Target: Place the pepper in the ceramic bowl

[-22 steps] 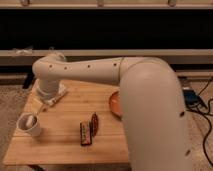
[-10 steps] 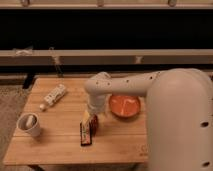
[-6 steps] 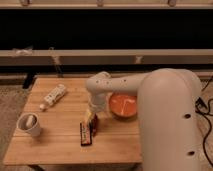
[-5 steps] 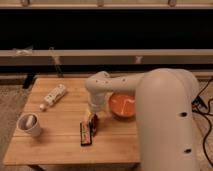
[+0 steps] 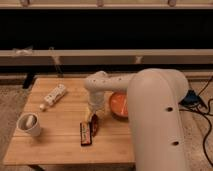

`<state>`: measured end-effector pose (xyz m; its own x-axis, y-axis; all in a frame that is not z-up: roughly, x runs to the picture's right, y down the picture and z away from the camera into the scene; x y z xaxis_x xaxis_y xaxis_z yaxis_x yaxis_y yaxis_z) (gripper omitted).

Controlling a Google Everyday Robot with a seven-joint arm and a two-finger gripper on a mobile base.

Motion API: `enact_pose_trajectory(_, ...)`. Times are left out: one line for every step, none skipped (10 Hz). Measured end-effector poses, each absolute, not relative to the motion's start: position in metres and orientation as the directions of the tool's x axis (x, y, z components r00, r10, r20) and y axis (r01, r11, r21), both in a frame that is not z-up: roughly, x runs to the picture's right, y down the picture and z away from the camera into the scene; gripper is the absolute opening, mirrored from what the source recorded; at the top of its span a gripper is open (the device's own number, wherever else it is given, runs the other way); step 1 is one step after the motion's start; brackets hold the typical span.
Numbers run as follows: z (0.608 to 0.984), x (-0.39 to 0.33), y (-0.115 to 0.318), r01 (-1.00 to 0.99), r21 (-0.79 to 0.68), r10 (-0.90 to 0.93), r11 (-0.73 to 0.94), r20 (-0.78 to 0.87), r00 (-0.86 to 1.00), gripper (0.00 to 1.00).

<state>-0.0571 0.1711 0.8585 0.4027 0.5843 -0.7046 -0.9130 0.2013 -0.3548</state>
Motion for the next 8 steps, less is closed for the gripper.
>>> enact_pose_trajectory(0.86, -0.06, 0.172, -0.917, -0.353, 0.581, 0.187, -0.713, 0.393, 0.48)
enact_pose_trajectory(0.859, -0.063, 0.173, -0.92, -0.353, 0.578, 0.172, -0.72, 0.385, 0.4)
enact_pose_trajectory(0.859, -0.063, 0.173, -0.923, -0.35, 0.577, 0.16, -0.725, 0.375, 0.3)
enact_pose_trajectory(0.858, -0.062, 0.172, -0.927, -0.344, 0.58, 0.151, -0.728, 0.365, 0.18)
enact_pose_trajectory(0.856, -0.061, 0.171, -0.929, -0.341, 0.583, 0.145, -0.729, 0.359, 0.08)
enact_pose_trajectory(0.852, -0.061, 0.167, -0.929, -0.342, 0.589, 0.139, -0.726, 0.356, 0.02)
enact_pose_trajectory(0.847, -0.063, 0.161, -0.928, -0.347, 0.598, 0.139, -0.717, 0.358, 0.0)
enact_pose_trajectory(0.842, -0.066, 0.154, -0.925, -0.354, 0.606, 0.141, -0.707, 0.363, 0.0)
